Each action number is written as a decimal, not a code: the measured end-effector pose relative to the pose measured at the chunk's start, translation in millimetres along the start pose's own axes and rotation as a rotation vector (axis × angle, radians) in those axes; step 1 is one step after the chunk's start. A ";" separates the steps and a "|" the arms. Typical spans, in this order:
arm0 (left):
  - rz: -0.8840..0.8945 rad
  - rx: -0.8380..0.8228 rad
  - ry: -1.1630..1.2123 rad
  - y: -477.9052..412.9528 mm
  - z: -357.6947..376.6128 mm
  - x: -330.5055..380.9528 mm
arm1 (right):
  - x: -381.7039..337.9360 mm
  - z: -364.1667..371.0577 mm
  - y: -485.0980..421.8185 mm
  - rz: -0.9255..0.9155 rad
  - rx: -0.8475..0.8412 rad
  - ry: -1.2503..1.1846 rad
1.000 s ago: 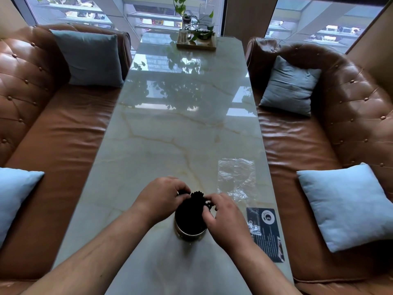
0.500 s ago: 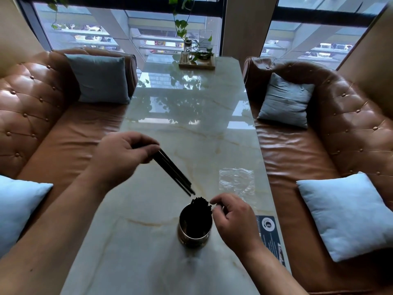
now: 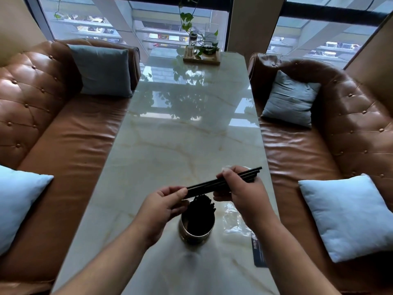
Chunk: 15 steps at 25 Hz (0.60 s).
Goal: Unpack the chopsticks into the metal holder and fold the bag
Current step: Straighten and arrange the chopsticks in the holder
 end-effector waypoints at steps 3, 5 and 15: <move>0.108 0.041 -0.412 -4.1 -15.3 -14.5 | -3.0 -5.8 -0.2 -0.116 -0.044 0.334; 0.135 -0.001 -0.594 -5.1 -18.6 -21.9 | 9.5 1.2 -0.5 -0.156 -0.054 0.541; 0.196 -0.094 -1.107 -28.2 17.7 -62.2 | 92.4 -0.6 -4.7 0.158 -0.228 0.586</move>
Point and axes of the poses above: each hand's wrist, its own y-axis away from the middle knuckle, its own z-axis out of the palm, x = y × z, the point moved 5 cm from there along -y, towards the middle knuckle, and after that the axes turned 4 degrees about z, right-handed, at the moved point
